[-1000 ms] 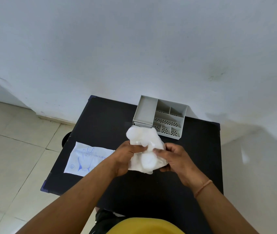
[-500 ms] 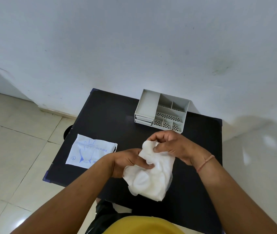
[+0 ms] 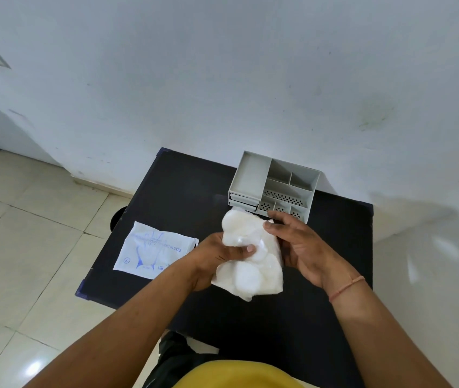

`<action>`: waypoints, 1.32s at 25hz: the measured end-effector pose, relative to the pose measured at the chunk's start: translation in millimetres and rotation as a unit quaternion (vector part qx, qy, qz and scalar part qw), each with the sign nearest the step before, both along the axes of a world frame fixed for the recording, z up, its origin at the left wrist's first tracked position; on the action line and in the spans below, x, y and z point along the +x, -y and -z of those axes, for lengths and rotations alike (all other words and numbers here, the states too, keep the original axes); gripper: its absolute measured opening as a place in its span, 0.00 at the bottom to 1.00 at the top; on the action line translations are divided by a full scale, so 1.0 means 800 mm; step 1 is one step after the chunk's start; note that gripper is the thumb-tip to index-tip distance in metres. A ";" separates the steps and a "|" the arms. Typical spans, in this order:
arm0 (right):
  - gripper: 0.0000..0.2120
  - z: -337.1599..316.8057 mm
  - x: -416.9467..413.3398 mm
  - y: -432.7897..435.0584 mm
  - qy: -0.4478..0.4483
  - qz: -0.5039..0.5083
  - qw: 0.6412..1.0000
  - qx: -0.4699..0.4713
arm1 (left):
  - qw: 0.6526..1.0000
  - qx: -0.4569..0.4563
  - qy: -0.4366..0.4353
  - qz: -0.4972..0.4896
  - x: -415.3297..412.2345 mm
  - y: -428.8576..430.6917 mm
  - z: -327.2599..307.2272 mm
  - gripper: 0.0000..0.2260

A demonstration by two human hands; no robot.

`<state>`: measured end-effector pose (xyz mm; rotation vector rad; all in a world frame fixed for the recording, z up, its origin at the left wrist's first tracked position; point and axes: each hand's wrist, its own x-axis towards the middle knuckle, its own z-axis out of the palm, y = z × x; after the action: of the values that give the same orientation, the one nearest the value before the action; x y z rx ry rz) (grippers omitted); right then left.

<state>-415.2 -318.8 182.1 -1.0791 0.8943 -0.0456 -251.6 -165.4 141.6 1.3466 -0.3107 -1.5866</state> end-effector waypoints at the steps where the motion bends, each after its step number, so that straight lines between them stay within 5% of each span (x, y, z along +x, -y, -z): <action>1: 0.20 0.004 -0.004 -0.004 0.002 0.000 1.000 0.010 | 1.000 -0.003 -0.009 -0.026 0.000 0.001 0.000 0.25; 7: 0.12 0.020 -0.007 -0.023 -0.026 0.047 0.998 -0.040 | 0.995 0.033 -0.071 -0.067 0.008 0.007 -0.009 0.27; 12: 0.16 0.013 -0.008 -0.027 0.036 0.066 0.997 0.035 | 0.995 0.002 -0.014 -0.100 0.001 0.016 -0.006 0.21; 16: 0.16 0.021 -0.010 -0.038 0.003 0.050 0.998 -0.023 | 0.996 0.006 -0.039 -0.076 0.002 0.016 -0.007 0.28; 21: 0.16 0.024 -0.013 -0.035 0.006 0.057 0.998 -0.022 | 0.995 0.054 -0.031 -0.083 0.003 0.016 -0.014 0.26; 28: 0.23 0.027 -0.016 -0.030 0.074 0.100 0.979 0.161 | 0.985 -0.004 -0.128 -0.119 0.014 0.020 -0.007 0.43; 33: 0.26 0.034 -0.016 -0.029 0.072 0.098 0.978 0.170 | 0.989 -0.008 -0.092 -0.119 0.009 0.029 -0.009 0.26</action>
<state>-428.4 -295.5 154.9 -0.6595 0.8401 -0.1288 -244.4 -188.8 148.4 1.1683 -0.0472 -1.4901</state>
